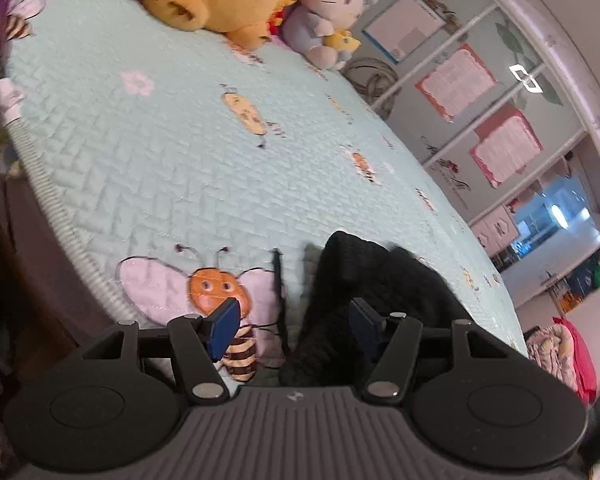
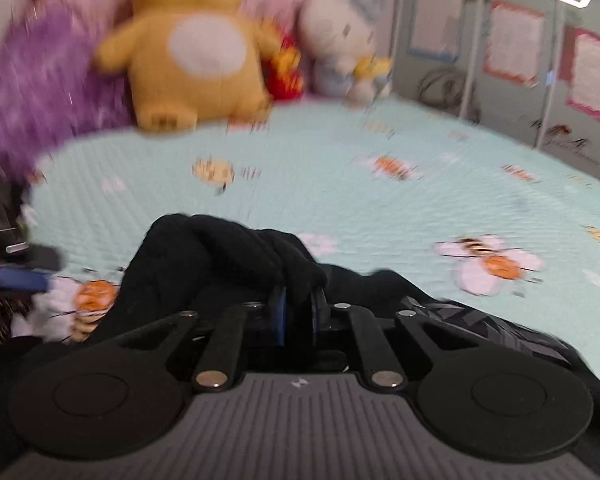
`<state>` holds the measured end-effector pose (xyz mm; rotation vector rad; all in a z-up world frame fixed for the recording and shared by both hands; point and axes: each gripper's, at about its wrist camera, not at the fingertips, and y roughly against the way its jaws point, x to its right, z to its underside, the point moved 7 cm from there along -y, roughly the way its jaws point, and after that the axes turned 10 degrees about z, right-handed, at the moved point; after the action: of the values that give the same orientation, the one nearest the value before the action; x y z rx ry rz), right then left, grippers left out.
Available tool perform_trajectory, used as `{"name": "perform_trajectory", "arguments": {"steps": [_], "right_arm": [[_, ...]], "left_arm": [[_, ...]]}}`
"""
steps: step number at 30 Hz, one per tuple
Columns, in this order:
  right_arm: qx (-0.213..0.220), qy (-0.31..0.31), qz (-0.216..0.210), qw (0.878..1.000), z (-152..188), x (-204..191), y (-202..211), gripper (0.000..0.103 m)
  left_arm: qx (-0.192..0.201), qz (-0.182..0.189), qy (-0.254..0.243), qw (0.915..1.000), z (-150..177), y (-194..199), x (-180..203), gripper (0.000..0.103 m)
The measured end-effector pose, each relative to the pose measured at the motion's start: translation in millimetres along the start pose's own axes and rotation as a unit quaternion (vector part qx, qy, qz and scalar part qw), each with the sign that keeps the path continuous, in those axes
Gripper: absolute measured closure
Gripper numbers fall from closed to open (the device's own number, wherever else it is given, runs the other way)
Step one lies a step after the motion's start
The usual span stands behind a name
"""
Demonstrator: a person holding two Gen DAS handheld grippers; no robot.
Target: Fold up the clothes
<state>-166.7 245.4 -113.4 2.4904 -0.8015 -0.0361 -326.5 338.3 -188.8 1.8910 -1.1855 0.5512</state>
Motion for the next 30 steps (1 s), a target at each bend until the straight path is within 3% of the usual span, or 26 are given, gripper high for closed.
{"name": "perform_trajectory", "arguments": {"steps": [4, 10, 16, 19, 20, 22, 23, 24, 27, 29, 30], "right_arm": [[0.008, -0.031, 0.019, 0.999, 33.3, 32.3, 58.6, 0.092], [-0.006, -0.043, 0.018, 0.999, 74.0, 31.1, 79.6, 0.092], [-0.003, -0.044, 0.013, 0.999, 74.4, 27.5, 76.7, 0.092], [-0.004, -0.047, 0.012, 0.999, 75.7, 27.0, 78.4, 0.091], [-0.002, -0.048, 0.014, 0.999, 75.0, 27.0, 79.4, 0.091], [0.008, -0.05, 0.023, 0.998, 70.7, 30.1, 82.9, 0.087], [0.014, -0.052, 0.027, 0.998, 68.5, 31.7, 84.7, 0.085], [0.019, -0.053, 0.031, 0.998, 66.4, 33.2, 86.5, 0.085], [0.036, -0.056, 0.044, 0.997, 59.9, 37.9, 92.1, 0.07], [0.049, -0.064, 0.056, 0.995, 54.8, 43.6, 96.5, 0.05], [0.057, -0.077, 0.068, 0.993, 51.6, 52.1, 98.8, 0.045]], "left_arm": [[-0.032, 0.022, -0.02, 0.9991, 5.8, -18.5, 20.4, 0.038], [-0.077, 0.062, -0.052, 0.9938, 13.4, -49.2, 61.0, 0.033], [-0.128, 0.051, 0.018, 0.9902, 5.0, -106.1, 55.1, 0.032], [-0.176, 0.039, 0.073, 0.9809, 7.5, -141.7, 43.4, 0.032], [-0.187, 0.039, 0.079, 0.9784, 8.5, -152.0, 43.2, 0.035], [-0.194, 0.045, 0.072, 0.9773, 7.0, -166.8, 49.1, 0.056], [-0.187, 0.054, 0.059, 0.9792, 1.5, -170.9, 57.0, 0.087], [-0.177, 0.064, 0.043, 0.9811, -5.9, -173.0, 67.3, 0.094], [-0.137, 0.095, -0.024, 0.9856, -36.7, -175.0, 103.6, 0.095], [-0.099, 0.111, -0.06, 0.9871, -68.6, -172.7, 127.4, 0.095], [-0.081, 0.118, -0.073, 0.9871, -84.0, -172.0, 137.7, 0.096]]}}
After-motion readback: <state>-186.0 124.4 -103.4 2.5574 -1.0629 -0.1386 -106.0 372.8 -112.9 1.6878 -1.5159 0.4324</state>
